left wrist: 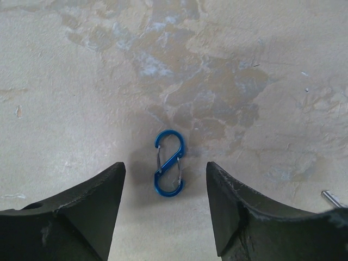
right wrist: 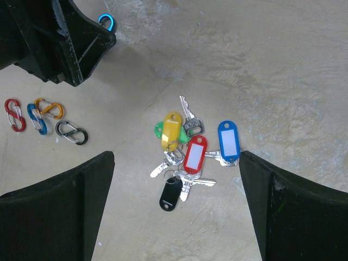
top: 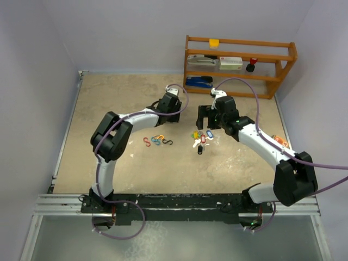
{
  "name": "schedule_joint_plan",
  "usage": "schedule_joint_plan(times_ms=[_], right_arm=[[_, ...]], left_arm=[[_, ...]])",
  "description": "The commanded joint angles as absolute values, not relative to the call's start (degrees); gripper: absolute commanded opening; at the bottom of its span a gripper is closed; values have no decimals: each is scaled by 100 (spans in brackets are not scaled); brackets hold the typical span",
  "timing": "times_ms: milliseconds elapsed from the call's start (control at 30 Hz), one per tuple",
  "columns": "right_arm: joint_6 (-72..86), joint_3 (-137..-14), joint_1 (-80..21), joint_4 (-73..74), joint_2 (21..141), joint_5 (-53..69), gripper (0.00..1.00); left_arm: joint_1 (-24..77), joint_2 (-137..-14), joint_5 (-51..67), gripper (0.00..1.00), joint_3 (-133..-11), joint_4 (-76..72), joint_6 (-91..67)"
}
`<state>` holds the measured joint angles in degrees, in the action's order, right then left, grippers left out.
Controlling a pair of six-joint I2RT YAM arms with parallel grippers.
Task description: Put the keys on the keyring
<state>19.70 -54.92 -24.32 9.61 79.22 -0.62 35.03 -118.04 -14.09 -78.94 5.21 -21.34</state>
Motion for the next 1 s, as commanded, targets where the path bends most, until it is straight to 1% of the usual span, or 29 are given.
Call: schedule_joint_plan(times_ms=[0, 367, 733, 967], right_arm=[[1881, -5493, -2417, 852, 7866, -188, 100], [1830, -5510, -2417, 870, 7909, -225, 100], [1816, -5537, -2417, 912, 7950, -281, 100], [1839, -5516, -2417, 904, 7972, -282, 100]], left_arm=[[3592, -11944, -1541, 58, -8203, 470, -1945], [3690, -12114, -1866, 54, -8342, 663, -1828], [3724, -12201, -1946, 43, -8421, 747, -1797], [3729, -12206, -1973, 33, -8385, 765, -1808]])
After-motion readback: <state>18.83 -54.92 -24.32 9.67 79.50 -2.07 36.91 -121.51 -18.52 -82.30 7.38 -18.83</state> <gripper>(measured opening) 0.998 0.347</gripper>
